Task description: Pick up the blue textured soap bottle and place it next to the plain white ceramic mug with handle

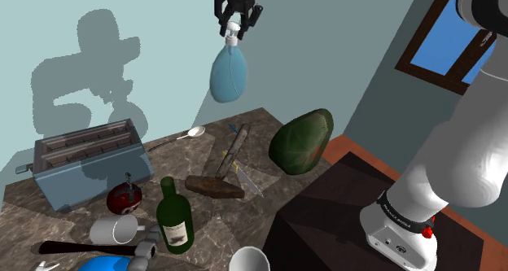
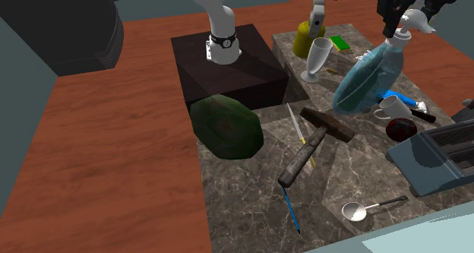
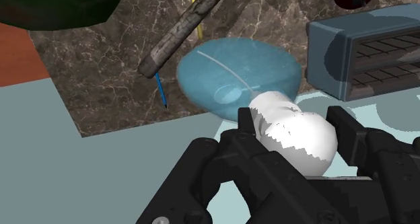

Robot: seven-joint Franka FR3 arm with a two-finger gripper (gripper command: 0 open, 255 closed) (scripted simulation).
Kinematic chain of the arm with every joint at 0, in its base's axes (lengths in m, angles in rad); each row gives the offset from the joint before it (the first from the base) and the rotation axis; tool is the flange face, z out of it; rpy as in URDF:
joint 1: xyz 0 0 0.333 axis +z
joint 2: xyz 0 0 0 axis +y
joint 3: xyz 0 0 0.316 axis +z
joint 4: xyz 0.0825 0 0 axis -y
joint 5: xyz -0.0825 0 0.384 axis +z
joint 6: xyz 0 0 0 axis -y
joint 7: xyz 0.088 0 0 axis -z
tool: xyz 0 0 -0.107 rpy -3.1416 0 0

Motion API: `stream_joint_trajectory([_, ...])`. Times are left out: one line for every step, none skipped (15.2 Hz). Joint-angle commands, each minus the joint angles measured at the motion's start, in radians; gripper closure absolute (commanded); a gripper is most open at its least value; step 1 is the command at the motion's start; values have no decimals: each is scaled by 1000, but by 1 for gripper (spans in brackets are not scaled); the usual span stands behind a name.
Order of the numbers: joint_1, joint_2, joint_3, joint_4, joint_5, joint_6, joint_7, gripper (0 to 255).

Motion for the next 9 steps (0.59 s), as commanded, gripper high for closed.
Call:
stream_joint_trajectory([27, 21, 19, 26, -12, 2, 49, 255])
stream_joint_trajectory([41, 30, 28, 37, -18, 2, 72, 255])
stream_joint_trajectory([55, 40, 37, 50, -25, 1, 95, 255])
stream_joint_trajectory([69, 51, 46, 64, -32, 0, 119, 255])
stream_joint_trajectory([83, 64, 54, 80, -39, -2, 142, 255])
stream_joint_trajectory([98, 77, 62, 98, -46, -4, 165, 255])
stream_joint_trajectory([113, 92, 70, 117, -54, -7, 188, 255])
stream_joint_trajectory([129, 107, 78, 138, -63, -11, 211, 255])
stream_joint_trajectory([144, 124, 85, 161, -71, -16, 234, 255])
